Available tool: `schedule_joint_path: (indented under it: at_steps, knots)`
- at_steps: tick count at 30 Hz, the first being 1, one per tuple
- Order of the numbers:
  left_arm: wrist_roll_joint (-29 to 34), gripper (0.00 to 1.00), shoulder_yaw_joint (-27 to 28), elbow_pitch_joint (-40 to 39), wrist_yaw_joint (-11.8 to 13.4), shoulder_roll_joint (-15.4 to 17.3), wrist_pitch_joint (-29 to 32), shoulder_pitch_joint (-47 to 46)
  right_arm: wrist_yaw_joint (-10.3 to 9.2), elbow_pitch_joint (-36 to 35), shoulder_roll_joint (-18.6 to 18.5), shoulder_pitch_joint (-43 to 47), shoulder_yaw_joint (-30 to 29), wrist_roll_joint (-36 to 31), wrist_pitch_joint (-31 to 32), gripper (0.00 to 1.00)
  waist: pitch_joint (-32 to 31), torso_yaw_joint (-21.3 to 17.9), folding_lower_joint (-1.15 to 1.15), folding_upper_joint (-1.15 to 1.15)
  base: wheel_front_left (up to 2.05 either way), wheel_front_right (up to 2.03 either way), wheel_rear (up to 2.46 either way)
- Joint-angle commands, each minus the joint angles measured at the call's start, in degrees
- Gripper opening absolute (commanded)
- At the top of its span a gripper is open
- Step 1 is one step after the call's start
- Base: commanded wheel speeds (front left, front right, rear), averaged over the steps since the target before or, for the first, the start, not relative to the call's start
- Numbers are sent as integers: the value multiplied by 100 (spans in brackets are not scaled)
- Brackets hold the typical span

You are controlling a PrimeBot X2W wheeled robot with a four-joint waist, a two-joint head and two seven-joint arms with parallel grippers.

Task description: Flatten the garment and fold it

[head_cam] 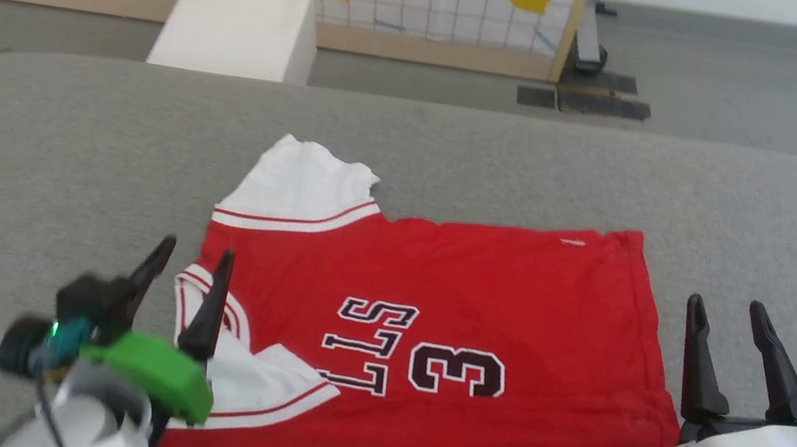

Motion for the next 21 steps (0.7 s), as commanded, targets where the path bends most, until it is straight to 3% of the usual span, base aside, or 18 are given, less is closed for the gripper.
schedule_joint_path:
  at_steps: [1,7,13,14,21]
  knots:
    - [117,100,-34,51,-91,109,138,-285,-9,-51,28,-40,25,-23,-50,100,205,-189,0,0,0,0,0]
    - [272,100,-370,519,-784,560,1509,-1720,-9,-278,78,-257,221,-46,19,100,809,-577,0,0,0,0,0]
    - [-11,100,-486,1490,-1519,830,3062,-3170,-9,-424,100,-528,515,14,53,100,1445,-1056,0,0,0,0,0]
    - [-121,100,-535,1953,-1695,928,3672,-3774,-9,-436,104,-648,625,74,10,100,1696,-1242,0,0,0,0,0]
    - [-507,100,-531,2948,-1830,957,4755,-4746,-9,-352,107,-827,828,278,-158,100,2106,-1560,0,0,0,0,0]
